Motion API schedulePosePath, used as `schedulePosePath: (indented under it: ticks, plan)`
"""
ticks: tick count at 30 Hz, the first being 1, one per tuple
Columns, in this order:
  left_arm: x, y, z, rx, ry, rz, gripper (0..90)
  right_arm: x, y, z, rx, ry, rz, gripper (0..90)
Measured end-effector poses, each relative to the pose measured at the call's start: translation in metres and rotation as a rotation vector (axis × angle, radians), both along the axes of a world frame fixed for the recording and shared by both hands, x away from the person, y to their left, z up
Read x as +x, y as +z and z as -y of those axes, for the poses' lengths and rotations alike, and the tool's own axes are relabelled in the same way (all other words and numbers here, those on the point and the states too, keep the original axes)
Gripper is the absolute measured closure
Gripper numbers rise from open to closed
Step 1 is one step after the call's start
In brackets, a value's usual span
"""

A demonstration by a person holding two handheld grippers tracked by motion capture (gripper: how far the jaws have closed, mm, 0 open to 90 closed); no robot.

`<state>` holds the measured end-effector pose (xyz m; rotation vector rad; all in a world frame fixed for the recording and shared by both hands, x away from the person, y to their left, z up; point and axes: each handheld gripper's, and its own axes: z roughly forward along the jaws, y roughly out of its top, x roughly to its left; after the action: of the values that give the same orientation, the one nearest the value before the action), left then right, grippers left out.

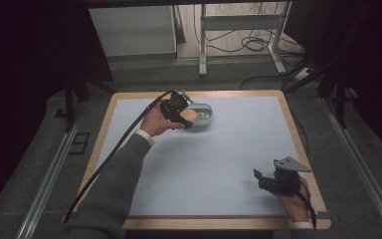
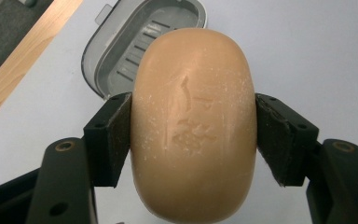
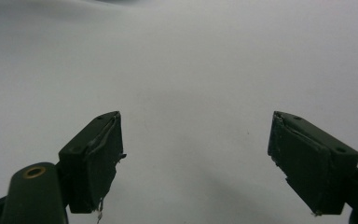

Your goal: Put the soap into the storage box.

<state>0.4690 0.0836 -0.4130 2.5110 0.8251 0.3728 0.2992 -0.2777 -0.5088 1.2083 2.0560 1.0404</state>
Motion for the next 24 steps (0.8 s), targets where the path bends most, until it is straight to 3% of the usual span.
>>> schedulePosePath:
  ticks: [8,12,14,24]
  plan:
    - [0.012,-0.007,0.012,0.039,-0.003,-0.008,32.7,0.0,0.0,0.0,0.003,0.001,0.0,17.8]
    - [0.018,-0.011,0.013,0.026,0.001,-0.019,32.8,0.001,0.0,0.0,0.005,0.002,-0.003,17.9]
    - [0.021,-0.013,0.015,0.049,0.0,-0.023,32.7,0.001,0.0,0.0,0.005,0.001,-0.002,17.8]
    - [0.034,-0.015,0.022,0.016,-0.001,-0.033,32.7,0.0,0.001,0.001,0.012,0.003,-0.001,17.9]
